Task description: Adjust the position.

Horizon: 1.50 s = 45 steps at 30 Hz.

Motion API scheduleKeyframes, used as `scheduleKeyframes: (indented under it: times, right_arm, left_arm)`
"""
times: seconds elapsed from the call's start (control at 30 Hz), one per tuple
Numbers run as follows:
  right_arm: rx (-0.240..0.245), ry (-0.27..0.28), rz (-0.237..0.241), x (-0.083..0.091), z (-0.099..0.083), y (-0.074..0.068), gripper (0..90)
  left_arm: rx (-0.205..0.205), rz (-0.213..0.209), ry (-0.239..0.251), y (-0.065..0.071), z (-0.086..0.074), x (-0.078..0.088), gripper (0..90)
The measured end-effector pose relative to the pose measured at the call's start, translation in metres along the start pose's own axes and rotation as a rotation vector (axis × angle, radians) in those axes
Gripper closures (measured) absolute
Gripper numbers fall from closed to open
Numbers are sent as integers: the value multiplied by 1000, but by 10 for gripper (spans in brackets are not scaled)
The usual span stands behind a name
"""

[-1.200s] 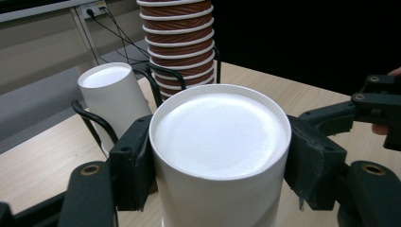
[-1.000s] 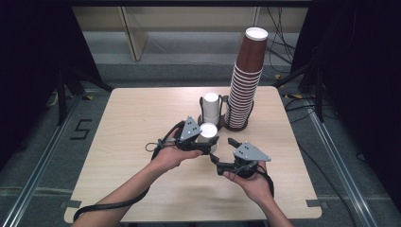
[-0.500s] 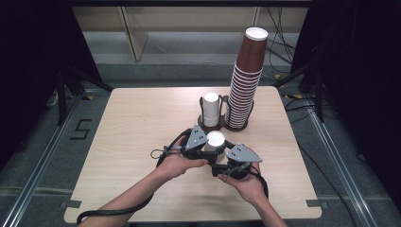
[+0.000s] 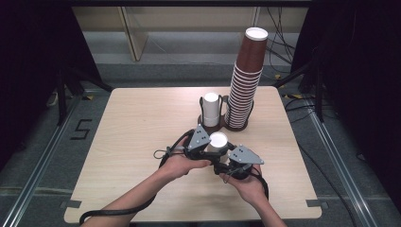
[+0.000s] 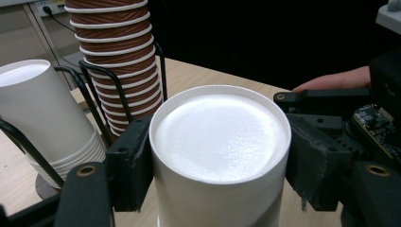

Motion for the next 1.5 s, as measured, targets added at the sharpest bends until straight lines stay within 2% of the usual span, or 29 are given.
scheduleKeyframes:
  times: [0.03,0.07,0.13,0.17,0.2,0.27,0.3,0.33,0.4,0.43,0.47,0.5,0.57,0.6,0.67,0.7,0.73,0.8,0.83,0.93,0.97,1.13,1.17,1.23,1.3,1.33,1.37,1.5]
  right_arm:
    - [-4,1,3,0,0,0,301]
    - [-41,-16,13,0,-2,1,303]
    - [-26,-5,9,-1,-3,3,304]
    - [-63,-25,3,0,-6,6,304]
    - [-63,-25,3,0,-6,6,304]
    - [-180,-26,1,1,-11,11,304]
    - [-180,-26,1,1,-11,11,304]
    - [-224,-27,3,2,-13,14,304]
    - [-350,-1,12,3,-16,24,303]
    - [-400,-1,21,4,-16,25,303]
    - [-400,-1,21,4,-16,25,303]
    - [-475,2,37,6,-16,29,303]
    - [-488,16,43,5,-16,30,303]
    - [-538,19,55,5,-16,31,302]
    - [-550,21,63,5,-17,31,302]
    - [-595,17,72,5,-17,31,302]
    - [-595,17,72,5,-17,31,302]
    - [-660,24,104,6,-16,30,301]
    - [-715,17,112,6,-16,30,301]
    - [-739,40,135,6,-16,30,300]
    - [-771,59,149,5,-16,30,298]
    - [-775,61,154,6,-13,28,298]
    - [-805,78,169,5,-13,28,298]
    - [-818,76,179,6,-12,27,298]
    - [-888,74,204,6,-12,25,298]
    - [-888,74,204,6,-12,25,298]
    - [-910,69,214,5,-14,25,298]
    - [-922,64,222,5,-15,25,298]
  left_arm:
    - [10,-9,7,-1,1,1,289]
    - [20,-6,22,-2,2,3,215]
    - [21,-11,33,-2,3,5,190]
    - [15,-5,43,-4,5,10,138]
    - [15,-5,43,-4,5,10,132]
    - [-3,0,58,-5,6,16,93]
    - [-14,2,60,-6,6,19,93]
    - [-29,-2,65,-7,5,23,81]
    - [-44,-9,71,-6,2,28,58]
    - [-71,-26,71,-5,-3,33,55]
    - [-71,-26,71,-5,-3,33,56]
    - [-95,-42,64,-5,-9,35,56]
    - [-103,-48,56,-4,-12,36,56]
    - [-122,-58,41,-4,-20,36,54]
    - [-132,-61,37,-4,-24,37,54]
    - [-149,-70,29,-4,-31,37,54]
    - [-149,-70,29,-4,-31,37,54]
    - [-150,-74,19,-5,-37,38,56]
    - [-141,-82,20,-5,-42,39,57]
    - [-147,-84,23,-6,-45,38,57]
    - [-151,-86,26,-6,-47,38,58]
    - [-157,-101,26,-6,-52,31,57]
    - [-140,-98,33,-7,-53,28,54]
    - [-136,-98,34,-8,-54,26,52]
    - [-130,-96,26,-9,-55,22,50]
    - [-130,-96,26,-9,-55,22,51]
    - [-131,-98,24,-9,-56,19,50]
    - [-118,-89,18,-10,-56,16,50]
Point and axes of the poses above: each handheld gripper's, and its own axes: x roughly backward along the jaws, z roughly out of its top, y roughly to its right, the point moved 1 cm from there along -x, roughly forward along the jaws, and after that the axes turned 11 degrees about x, right-handed, at the moved point
